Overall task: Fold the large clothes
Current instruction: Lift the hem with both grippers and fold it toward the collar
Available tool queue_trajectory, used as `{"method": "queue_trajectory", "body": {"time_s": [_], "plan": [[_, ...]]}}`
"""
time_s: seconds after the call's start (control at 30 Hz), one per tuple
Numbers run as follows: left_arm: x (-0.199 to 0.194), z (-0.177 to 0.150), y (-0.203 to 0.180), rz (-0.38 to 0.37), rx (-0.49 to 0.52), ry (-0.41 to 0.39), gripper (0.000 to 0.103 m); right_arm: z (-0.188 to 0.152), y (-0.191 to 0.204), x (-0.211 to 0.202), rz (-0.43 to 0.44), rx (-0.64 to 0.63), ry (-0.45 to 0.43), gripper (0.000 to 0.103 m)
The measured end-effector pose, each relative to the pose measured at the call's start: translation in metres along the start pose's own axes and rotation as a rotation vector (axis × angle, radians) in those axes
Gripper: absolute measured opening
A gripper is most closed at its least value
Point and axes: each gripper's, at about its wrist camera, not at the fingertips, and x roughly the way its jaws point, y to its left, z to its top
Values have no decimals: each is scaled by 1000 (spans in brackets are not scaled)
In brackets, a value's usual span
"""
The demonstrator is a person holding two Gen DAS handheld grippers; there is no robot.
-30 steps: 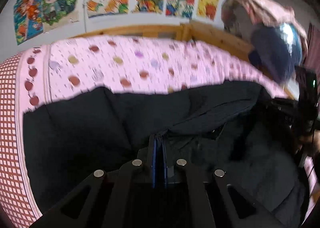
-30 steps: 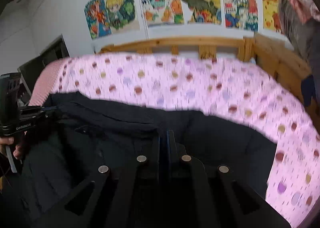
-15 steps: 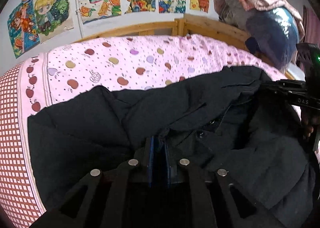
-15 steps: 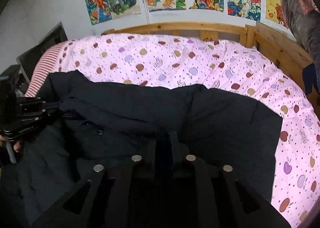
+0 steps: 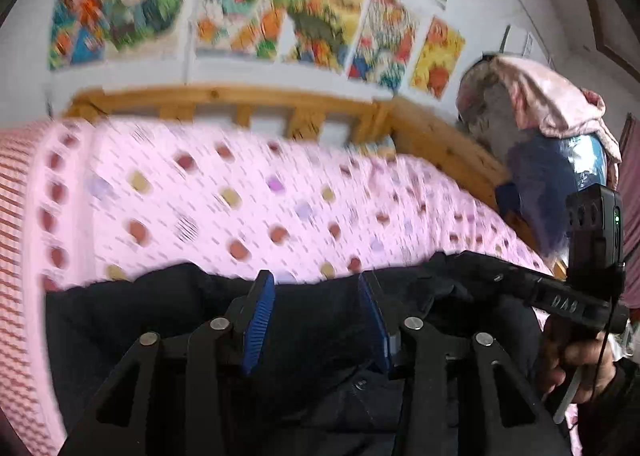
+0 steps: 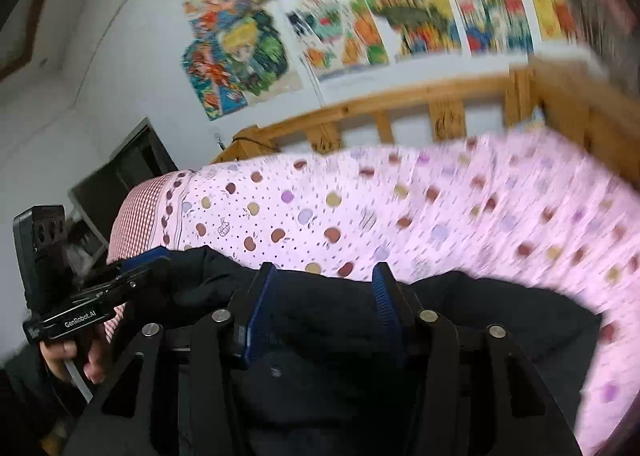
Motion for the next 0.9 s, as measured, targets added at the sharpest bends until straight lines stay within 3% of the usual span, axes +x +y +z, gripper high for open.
{"method": "queue_trajectory", "body": {"time_s": [0.1,0.23,0.37,0.5,0.73,0.9], "plan": [[25,-16,-2,-101,39,129,19,-13,3,22,27,-12,95,25],[35,-45,-10,-136,173,223,11,-39,10,31,44,-104,225,24],[48,-64,-13,-125,234,339,8,-59,-2,42,60,-124,357,24],[67,-75,-17,-70,254,406,6,-76,-15,58,42,-96,426,19],[84,-91,-27,33,308,404,6,-103,-19,82,-28,-107,439,12],[63,-90,-33,24,302,310,6,-112,-14,72,-38,-113,362,12]]}}
